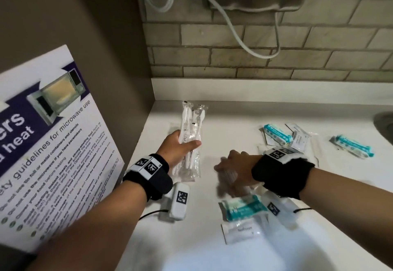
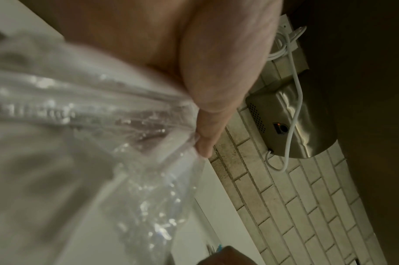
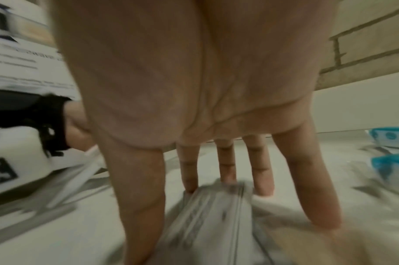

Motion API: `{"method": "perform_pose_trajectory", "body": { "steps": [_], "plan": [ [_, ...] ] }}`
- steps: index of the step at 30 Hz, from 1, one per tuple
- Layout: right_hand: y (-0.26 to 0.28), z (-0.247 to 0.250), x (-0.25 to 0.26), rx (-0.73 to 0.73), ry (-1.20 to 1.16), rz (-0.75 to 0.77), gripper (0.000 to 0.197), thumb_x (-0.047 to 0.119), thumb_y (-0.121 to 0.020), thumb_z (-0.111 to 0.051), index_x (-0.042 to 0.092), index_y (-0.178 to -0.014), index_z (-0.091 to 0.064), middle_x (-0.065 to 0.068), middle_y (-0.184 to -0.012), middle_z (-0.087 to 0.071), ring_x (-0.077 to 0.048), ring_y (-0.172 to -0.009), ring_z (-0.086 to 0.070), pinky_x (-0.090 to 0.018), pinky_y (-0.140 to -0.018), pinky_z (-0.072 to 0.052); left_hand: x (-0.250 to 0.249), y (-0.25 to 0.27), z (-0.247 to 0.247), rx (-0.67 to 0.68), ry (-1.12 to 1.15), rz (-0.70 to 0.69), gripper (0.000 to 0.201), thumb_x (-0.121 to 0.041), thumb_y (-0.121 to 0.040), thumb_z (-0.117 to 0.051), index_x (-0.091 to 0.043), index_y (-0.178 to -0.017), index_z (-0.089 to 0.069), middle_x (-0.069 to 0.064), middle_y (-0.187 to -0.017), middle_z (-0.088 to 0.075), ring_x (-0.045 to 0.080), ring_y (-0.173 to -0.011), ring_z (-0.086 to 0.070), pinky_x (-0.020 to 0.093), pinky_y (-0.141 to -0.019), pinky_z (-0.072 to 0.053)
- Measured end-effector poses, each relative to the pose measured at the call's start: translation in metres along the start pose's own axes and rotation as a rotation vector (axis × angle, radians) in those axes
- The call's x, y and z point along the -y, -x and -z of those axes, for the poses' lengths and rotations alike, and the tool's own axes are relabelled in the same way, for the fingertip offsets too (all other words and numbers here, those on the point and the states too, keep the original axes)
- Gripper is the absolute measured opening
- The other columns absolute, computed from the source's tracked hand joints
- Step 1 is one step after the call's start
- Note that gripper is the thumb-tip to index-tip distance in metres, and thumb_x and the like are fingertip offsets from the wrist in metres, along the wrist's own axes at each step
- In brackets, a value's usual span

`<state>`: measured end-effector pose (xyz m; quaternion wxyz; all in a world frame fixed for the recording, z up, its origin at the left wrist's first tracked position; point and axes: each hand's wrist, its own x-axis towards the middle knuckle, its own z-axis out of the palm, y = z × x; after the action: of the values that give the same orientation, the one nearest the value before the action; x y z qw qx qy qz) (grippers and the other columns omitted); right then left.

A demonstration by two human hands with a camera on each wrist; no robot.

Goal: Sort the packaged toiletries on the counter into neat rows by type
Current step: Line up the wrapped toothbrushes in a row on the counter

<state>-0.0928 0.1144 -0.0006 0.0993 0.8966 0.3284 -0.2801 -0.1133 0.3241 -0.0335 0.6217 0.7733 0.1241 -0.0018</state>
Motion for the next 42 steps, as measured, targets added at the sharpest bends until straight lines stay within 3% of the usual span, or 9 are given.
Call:
{"method": "perform_pose_trajectory", "body": {
  "steps": [7, 13, 16, 21, 24, 27, 31, 36, 42],
  "plan": [
    [-0.028, 0.051, 0.011, -0.273, -0.47, -0.1, 0.057, 0.055, -0.092, -0.047, 0.023, -0.14, -0.044, -0.006, -0.139, -0.051, -0.025, -0.12, -0.054, -0.034, -0.097, -0.042, -0.007, -0.003, -0.002, 0.008, -0.03, 0.031, 0.052, -0.049, -0.065, -0.079, -0.021, -0.108, -0.067, 0.0, -0.099, -0.075, 0.021, -0.095, -0.07, 0.045, -0.096, -0.052],
    [-0.072, 0.065, 0.01, -0.282, -0.953, -0.148, 0.023, 0.018, -0.094, -0.059, 0.008, -0.073, -0.059, -0.006, -0.076, -0.065, -0.012, -0.049, -0.063, -0.022, -0.055, -0.055, -0.005, -0.007, -0.006, 0.059, -0.012, 0.125, 0.026, -0.031, -0.082, -0.076, -0.02, -0.104, -0.068, 0.004, -0.104, -0.074, 0.023, -0.101, -0.069, 0.039, -0.097, -0.051],
    [-0.082, 0.059, 0.007, -0.219, -1.047, -0.212, 0.018, 0.007, -0.09, -0.063, 0.004, -0.072, -0.064, -0.007, -0.067, -0.064, -0.009, -0.044, -0.063, -0.023, -0.056, -0.057, 0.007, -0.015, -0.009, 0.052, -0.082, 0.189, 0.051, -0.042, -0.074, -0.079, -0.012, -0.114, -0.067, 0.007, -0.106, -0.074, 0.026, -0.1, -0.069, 0.042, -0.094, -0.053],
    [-0.087, 0.052, 0.004, -0.219, -0.995, -0.317, 0.018, 0.004, -0.091, -0.06, -0.01, -0.082, -0.067, -0.011, -0.053, -0.061, -0.01, -0.032, -0.057, -0.02, -0.043, -0.053, 0.01, -0.026, -0.009, 0.033, -0.127, 0.252, 0.04, -0.034, -0.08, -0.075, -0.003, -0.103, -0.067, 0.012, -0.078, -0.073, 0.027, -0.067, -0.065, 0.051, -0.081, -0.057],
    [-0.088, 0.049, -0.001, -0.213, -0.908, -0.337, 0.032, 0.008, -0.092, -0.061, 0.001, -0.06, -0.059, -0.003, -0.036, -0.056, -0.009, -0.026, -0.052, -0.017, -0.036, -0.047, 0.009, -0.031, -0.007, -0.009, -0.189, 0.26, 0.067, -0.04, -0.082, -0.071, 0.001, -0.131, -0.05, 0.002, -0.066, -0.067, 0.019, -0.056, -0.06, 0.03, -0.067, -0.055],
    [-0.083, 0.057, 0.002, -0.208, -0.61, -0.345, 0.029, 0.023, -0.088, -0.068, 0.008, -0.065, -0.059, -0.005, -0.062, -0.064, -0.014, -0.055, -0.068, -0.02, -0.047, -0.046, 0.011, -0.032, -0.001, -0.056, -0.234, 0.246, 0.068, -0.038, -0.087, -0.066, -0.001, -0.139, -0.041, -0.002, -0.075, -0.073, 0.012, -0.065, -0.065, 0.026, -0.068, -0.049],
    [-0.081, 0.069, 0.018, -0.349, -0.491, -0.227, 0.042, 0.025, -0.091, -0.06, 0.003, -0.126, -0.052, -0.014, -0.121, -0.062, -0.03, -0.113, -0.06, -0.029, -0.086, -0.047, 0.012, -0.032, 0.006, -0.06, -0.151, 0.22, 0.046, -0.031, -0.09, -0.064, 0.0, -0.123, -0.055, 0.008, -0.087, -0.076, 0.017, -0.073, -0.071, 0.032, -0.078, -0.057],
    [-0.089, 0.079, 0.036, -0.345, -1.059, -0.111, 0.043, 0.017, -0.095, -0.053, 0.007, -0.133, -0.035, -0.017, -0.094, -0.071, -0.033, -0.072, -0.07, -0.038, -0.071, -0.059, 0.004, -0.028, 0.01, -0.076, -0.093, 0.18, 0.069, -0.063, -0.065, -0.066, -0.013, -0.113, -0.065, 0.005, -0.096, -0.076, 0.026, -0.092, -0.07, 0.045, -0.09, -0.054],
    [-0.087, 0.088, 0.039, -0.424, -1.073, -0.117, 0.025, 0.011, -0.09, -0.061, 0.006, -0.107, -0.044, -0.017, -0.08, -0.068, -0.022, -0.054, -0.062, -0.037, -0.067, -0.059, 0.002, -0.029, 0.024, -0.176, -0.115, 0.165, 0.056, -0.056, -0.082, -0.065, -0.014, -0.119, -0.061, 0.005, -0.106, -0.069, 0.023, -0.098, -0.064, 0.035, -0.09, -0.05]
  ]
}}
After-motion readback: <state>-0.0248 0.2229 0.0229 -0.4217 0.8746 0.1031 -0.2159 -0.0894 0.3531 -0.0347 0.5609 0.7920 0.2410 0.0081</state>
